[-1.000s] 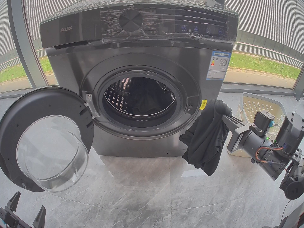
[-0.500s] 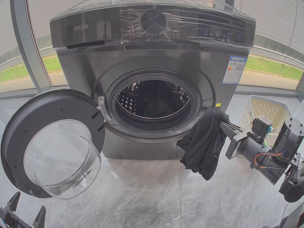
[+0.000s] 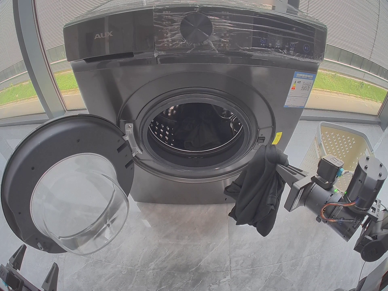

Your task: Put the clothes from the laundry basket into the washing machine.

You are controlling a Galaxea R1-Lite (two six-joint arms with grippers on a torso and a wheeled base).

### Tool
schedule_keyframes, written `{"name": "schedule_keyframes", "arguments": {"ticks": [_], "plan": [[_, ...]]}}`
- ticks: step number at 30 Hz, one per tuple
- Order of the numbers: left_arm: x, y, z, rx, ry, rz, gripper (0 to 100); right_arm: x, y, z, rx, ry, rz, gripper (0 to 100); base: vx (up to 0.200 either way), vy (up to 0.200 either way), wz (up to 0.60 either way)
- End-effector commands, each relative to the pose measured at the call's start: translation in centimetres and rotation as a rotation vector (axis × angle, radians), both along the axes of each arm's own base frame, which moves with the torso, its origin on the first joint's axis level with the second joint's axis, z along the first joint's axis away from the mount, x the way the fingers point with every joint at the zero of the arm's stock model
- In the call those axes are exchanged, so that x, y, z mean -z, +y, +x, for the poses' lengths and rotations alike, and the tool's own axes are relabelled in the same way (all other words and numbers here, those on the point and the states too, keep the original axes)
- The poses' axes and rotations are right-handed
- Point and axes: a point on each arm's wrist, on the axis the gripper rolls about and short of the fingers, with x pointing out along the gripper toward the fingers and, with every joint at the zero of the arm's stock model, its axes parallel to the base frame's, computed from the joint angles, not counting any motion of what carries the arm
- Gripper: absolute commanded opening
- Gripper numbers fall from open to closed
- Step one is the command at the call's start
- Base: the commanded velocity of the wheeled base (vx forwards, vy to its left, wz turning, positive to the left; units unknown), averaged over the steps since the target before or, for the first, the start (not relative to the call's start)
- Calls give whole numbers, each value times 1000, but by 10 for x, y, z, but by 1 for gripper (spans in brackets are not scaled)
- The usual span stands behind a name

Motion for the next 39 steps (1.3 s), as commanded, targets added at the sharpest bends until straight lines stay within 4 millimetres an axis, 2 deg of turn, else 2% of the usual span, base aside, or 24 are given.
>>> {"name": "schedule_keyframes", "arguments": {"ticks": [1,9,18,20,24,35,37,38,39], "plan": [[5,0,0,0,-1,0,100,4,1,0,-4,15,-8,0,0,0,0],[5,0,0,8,-5,37,100,8,10,-6,-79,30,-17,0,0,0,0],[5,-1,0,40,-11,94,100,19,45,-2,-163,62,-14,0,0,0,0],[5,-1,0,54,-12,98,100,15,56,4,-166,54,30,0,0,0,0],[5,-1,0,53,-14,99,100,10,67,15,-149,39,72,0,0,0,0],[4,-1,0,51,-15,99,100,7,76,24,-185,27,89,0,0,0,0],[4,-1,0,53,-15,98,100,14,80,31,-180,36,81,0,0,0,0],[-1,-1,-1,43,-43,87,100,16,81,32,-177,41,77,0,0,0,0],[-18,-1,-5,42,-125,75,100,18,83,32,-178,45,73,0,0,0,0]]}}
